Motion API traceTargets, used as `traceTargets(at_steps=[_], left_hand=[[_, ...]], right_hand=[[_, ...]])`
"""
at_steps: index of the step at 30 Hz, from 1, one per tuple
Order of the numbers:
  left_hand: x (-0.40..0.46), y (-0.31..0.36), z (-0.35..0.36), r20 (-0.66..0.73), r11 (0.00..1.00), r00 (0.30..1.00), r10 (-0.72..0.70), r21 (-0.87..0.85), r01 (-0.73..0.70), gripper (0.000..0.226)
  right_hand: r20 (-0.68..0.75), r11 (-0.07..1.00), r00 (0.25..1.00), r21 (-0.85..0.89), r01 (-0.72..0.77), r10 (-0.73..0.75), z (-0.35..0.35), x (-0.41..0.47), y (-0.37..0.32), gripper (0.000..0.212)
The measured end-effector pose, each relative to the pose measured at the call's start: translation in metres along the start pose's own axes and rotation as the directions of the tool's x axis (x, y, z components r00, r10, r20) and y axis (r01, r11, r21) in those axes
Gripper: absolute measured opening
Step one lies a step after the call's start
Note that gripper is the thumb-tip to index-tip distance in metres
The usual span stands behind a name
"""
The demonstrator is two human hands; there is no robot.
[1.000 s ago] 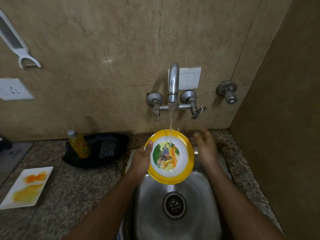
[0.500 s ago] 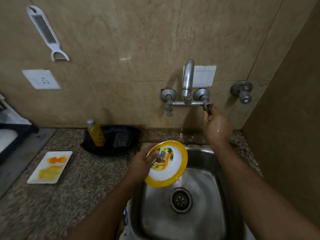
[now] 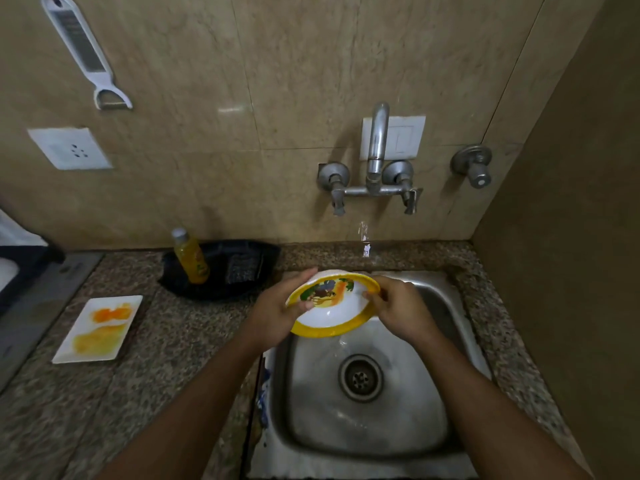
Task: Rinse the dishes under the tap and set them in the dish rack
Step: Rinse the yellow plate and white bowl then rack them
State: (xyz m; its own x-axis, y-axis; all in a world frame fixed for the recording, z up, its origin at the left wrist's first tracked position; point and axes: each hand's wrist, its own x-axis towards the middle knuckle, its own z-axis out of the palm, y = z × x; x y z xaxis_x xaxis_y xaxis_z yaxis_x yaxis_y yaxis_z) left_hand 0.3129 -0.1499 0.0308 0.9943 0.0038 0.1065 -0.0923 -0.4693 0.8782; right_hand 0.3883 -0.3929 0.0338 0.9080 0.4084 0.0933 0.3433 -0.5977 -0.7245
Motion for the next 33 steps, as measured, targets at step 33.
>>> traceTargets(at_steps=[33], left_hand=[[-0.019,-0.012,0.012,-0.14,0.922,0.987,0.081,0.387,-0.021,0.05]], right_hand=[[-0.326,0.967,0.932,-0.242,0.083,-0.161,0.013,-0.044,0.005,0.04]])
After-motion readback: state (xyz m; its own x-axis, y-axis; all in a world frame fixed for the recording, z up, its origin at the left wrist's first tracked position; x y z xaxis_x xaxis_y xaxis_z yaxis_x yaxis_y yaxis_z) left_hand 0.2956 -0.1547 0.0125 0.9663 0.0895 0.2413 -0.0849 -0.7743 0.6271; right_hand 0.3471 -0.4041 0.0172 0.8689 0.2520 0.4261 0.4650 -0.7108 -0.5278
